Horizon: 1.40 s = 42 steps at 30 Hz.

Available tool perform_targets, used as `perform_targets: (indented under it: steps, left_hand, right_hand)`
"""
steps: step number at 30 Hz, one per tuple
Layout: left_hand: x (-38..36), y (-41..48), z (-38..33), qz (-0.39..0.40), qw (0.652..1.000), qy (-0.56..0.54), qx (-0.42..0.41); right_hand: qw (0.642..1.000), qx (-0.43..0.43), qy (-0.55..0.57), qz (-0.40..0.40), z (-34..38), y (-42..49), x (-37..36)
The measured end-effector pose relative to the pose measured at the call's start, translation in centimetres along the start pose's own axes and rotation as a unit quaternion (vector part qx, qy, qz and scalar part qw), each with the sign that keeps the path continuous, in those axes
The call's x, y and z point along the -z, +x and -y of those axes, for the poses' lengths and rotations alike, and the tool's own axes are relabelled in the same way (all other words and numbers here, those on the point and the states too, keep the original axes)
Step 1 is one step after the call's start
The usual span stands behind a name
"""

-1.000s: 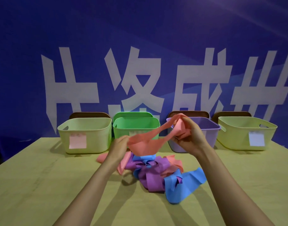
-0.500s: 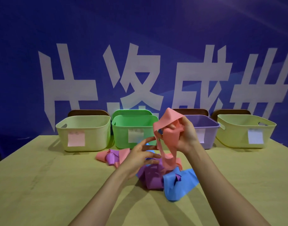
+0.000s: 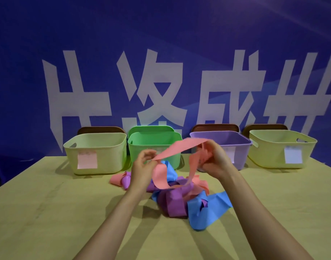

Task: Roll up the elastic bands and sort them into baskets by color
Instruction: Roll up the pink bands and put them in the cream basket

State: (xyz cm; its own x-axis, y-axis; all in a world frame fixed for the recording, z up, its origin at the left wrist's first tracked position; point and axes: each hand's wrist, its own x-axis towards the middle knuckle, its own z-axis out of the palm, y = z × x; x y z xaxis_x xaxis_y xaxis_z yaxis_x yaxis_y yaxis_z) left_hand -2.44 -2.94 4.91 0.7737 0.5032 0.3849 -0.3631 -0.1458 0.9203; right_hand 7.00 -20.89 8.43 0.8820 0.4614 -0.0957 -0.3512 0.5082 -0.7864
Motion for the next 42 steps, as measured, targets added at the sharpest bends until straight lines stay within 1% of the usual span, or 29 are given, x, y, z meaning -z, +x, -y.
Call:
perform_targets:
  steps: [1, 2, 3, 4, 5, 8, 10, 12, 13, 14, 15, 17, 18, 19, 20, 21, 22, 23, 25, 26, 27, 28, 29, 32, 33, 34, 36, 38, 42]
  left_hand:
    - [0.4, 0.3, -0.2, -0.008, 1.000, -0.010, 0.007]
    - [0.7, 0.5, -0.4, -0.007, 1.000, -0.012, 0.012]
    - [1.0, 0.8, -0.5, -0.003, 1.000, -0.013, 0.018]
    - [1.2, 1.0, -0.7, 0.001, 0.999, -0.021, 0.033]
    - [1.4, 1.1, -1.0, 0.008, 0.998, -0.042, 0.055]
    - [1.7, 1.3, -1.9, 0.053, 0.991, -0.078, 0.096]
    - [1.8, 1.2, -2.6, 0.091, 0.985, -0.103, 0.104]
    - [1.5, 1.1, -3.0, 0.124, 0.975, -0.146, 0.112]
    - [1.3, 1.0, -3.2, 0.131, 0.975, -0.142, 0.111]
    - [1.2, 0.9, -3.4, 0.132, 0.981, -0.104, 0.095]
    - [1.0, 0.8, -3.5, 0.131, 0.988, -0.052, 0.068]
    - [0.7, 0.6, -3.5, 0.125, 0.992, 0.022, 0.013]
    - [0.6, 0.5, -3.6, 0.111, 0.993, 0.044, -0.009]
    - [0.6, 0.4, -3.7, 0.090, 0.993, 0.065, -0.030]
    - [0.6, 0.4, -3.8, 0.070, 0.992, 0.087, -0.051]
    - [0.7, 0.5, -3.9, 0.056, 0.989, 0.113, -0.070]
    - [0.7, 0.6, -4.0, 0.050, 0.985, 0.138, -0.089]
    - [0.7, 0.8, -4.1, 0.045, 0.981, 0.159, -0.105]
    - [0.7, 0.9, -4.6, 0.046, 0.975, 0.179, -0.124]
    - [0.5, 1.0, -4.9, 0.053, 0.975, 0.180, -0.123]
    - [0.3, 1.0, -5.4, 0.061, 0.975, 0.178, -0.118]
    - [0.1, 0.9, -5.9, 0.067, 0.975, 0.178, -0.114]
    - [-0.2, 0.9, -6.5, 0.069, 0.975, 0.180, -0.115]
    - [-0.5, 0.4, -8.0, 0.073, 0.974, 0.171, -0.133]
    - [-0.5, 0.2, -8.5, 0.075, 0.974, 0.161, -0.139]
    - [-0.3, 0.0, -9.0, 0.078, 0.975, 0.148, -0.143]
    - [-0.1, -0.5, -10.0, 0.087, 0.979, 0.118, -0.144]
    - [0.2, -1.1, -11.0, 0.102, 0.984, 0.078, -0.123]
    - [0.9, -3.1, -13.0, 0.147, 0.987, -0.026, -0.063]
  right_hand:
    - [0.996, 0.016, -0.076, -0.044, -0.3, 0.1, 0.4]
    - [0.982, 0.036, -0.169, -0.072, -0.6, 0.2, 0.9]
    - [0.959, 0.054, -0.264, -0.090, -0.8, 0.3, 1.4]
    - [0.934, 0.065, -0.336, -0.099, -1.0, 0.3, 1.9]
    - [0.914, 0.069, -0.385, -0.106, -1.2, 0.3, 2.4]
    - [0.871, 0.068, -0.473, -0.116, -1.2, 0.3, 3.1]
    - [0.814, 0.069, -0.566, -0.108, -1.1, 0.2, 3.1]
    - [0.737, 0.070, -0.665, -0.095, -1.0, 0.0, 2.8]
    - [0.708, 0.082, -0.694, -0.097, -1.1, 0.0, 2.7]
    - [0.694, 0.102, -0.705, -0.102, -1.1, 0.0, 2.6]
    - [0.688, 0.127, -0.706, -0.108, -1.1, -0.1, 2.4]
    - [0.720, 0.156, -0.667, -0.109, -1.0, -0.1, 2.0]
    - [0.733, 0.147, -0.657, -0.097, -0.9, 0.0, 2.1]
    - [0.712, 0.121, -0.688, -0.067, -0.8, 0.0, 2.2]
    - [0.676, 0.077, -0.733, -0.030, -0.8, -0.2, 2.2]
    - [0.648, 0.039, -0.761, 0.004, -0.8, -0.4, 2.2]
    - [0.655, 0.021, -0.754, 0.040, -0.7, -0.7, 2.1]
    - [0.694, 0.022, -0.716, 0.076, -0.6, -1.2, 1.8]
    - [0.796, 0.081, -0.581, 0.147, -0.5, -2.6, 0.3]
    - [0.828, 0.115, -0.524, 0.166, -0.4, -3.2, -0.8]
    - [0.842, 0.151, -0.488, 0.173, -0.1, -3.8, -1.9]
    - [0.844, 0.187, -0.475, 0.167, 0.1, -4.2, -3.0]
    - [0.834, 0.227, -0.480, 0.148, 0.3, -4.6, -4.0]
    - [0.767, 0.331, -0.543, 0.083, 0.9, -5.0, -5.6]
    - [0.756, 0.352, -0.547, 0.075, 1.0, -5.3, -5.8]
    - [0.757, 0.365, -0.537, 0.073, 1.1, -5.6, -6.0]
    - [0.773, 0.375, -0.508, 0.064, 1.3, -6.3, -6.1]
    - [0.791, 0.370, -0.485, 0.057, 1.6, -7.2, -6.2]
    - [0.847, 0.327, -0.405, 0.111, 2.3, -10.4, -7.3]
